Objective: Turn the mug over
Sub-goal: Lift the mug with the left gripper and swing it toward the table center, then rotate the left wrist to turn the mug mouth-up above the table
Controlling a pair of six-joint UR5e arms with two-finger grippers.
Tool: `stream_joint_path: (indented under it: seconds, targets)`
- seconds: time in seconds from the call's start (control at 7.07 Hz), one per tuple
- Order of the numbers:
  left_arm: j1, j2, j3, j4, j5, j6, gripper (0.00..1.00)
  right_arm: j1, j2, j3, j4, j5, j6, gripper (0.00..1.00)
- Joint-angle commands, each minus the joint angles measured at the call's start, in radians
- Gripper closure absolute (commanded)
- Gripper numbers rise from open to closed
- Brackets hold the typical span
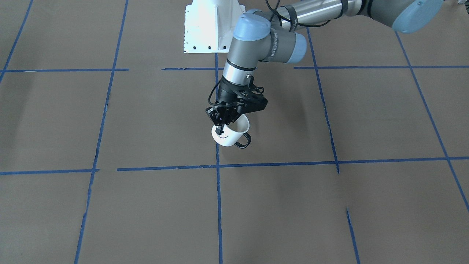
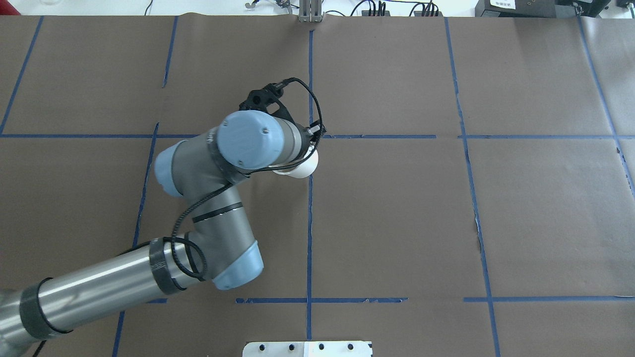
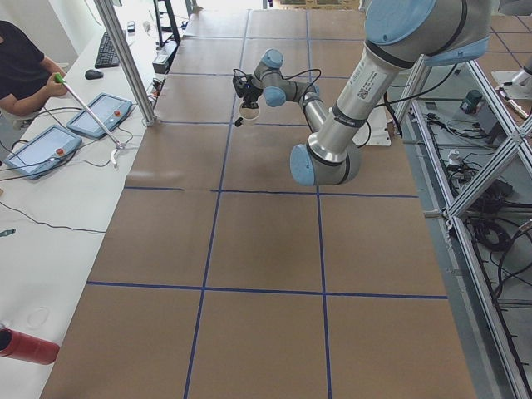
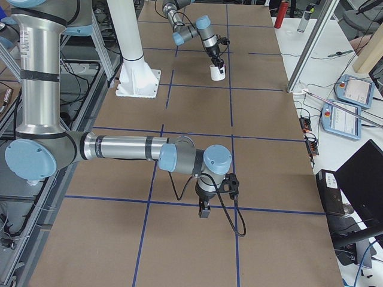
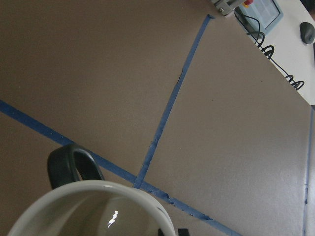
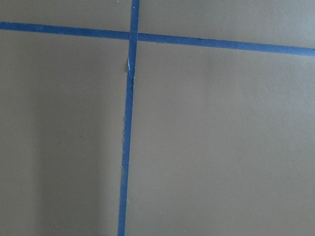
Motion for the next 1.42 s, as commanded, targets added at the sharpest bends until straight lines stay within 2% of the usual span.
stream_joint_path:
  seconds: [0.0,0.14,0.28,1.27]
  targets:
    - [0.034,-0.140,0.100,0.219,0.041,0.121,1.00,0.000,0.000,0.000,0.000,0.000,0.000,0.00]
    - [0.034,-0.191,0.146,0.257,0.038,0.200,1.00,0.000,0.000,0.000,0.000,0.000,0.000,0.00]
    - [0.034,-0.211,0.151,0.296,0.038,0.248,1.00,0.000,0.000,0.000,0.000,0.000,0.000,0.00]
    - [0.048,-0.196,0.222,0.256,0.035,0.288,1.00,0.000,0.000,0.000,0.000,0.000,0.000,0.00]
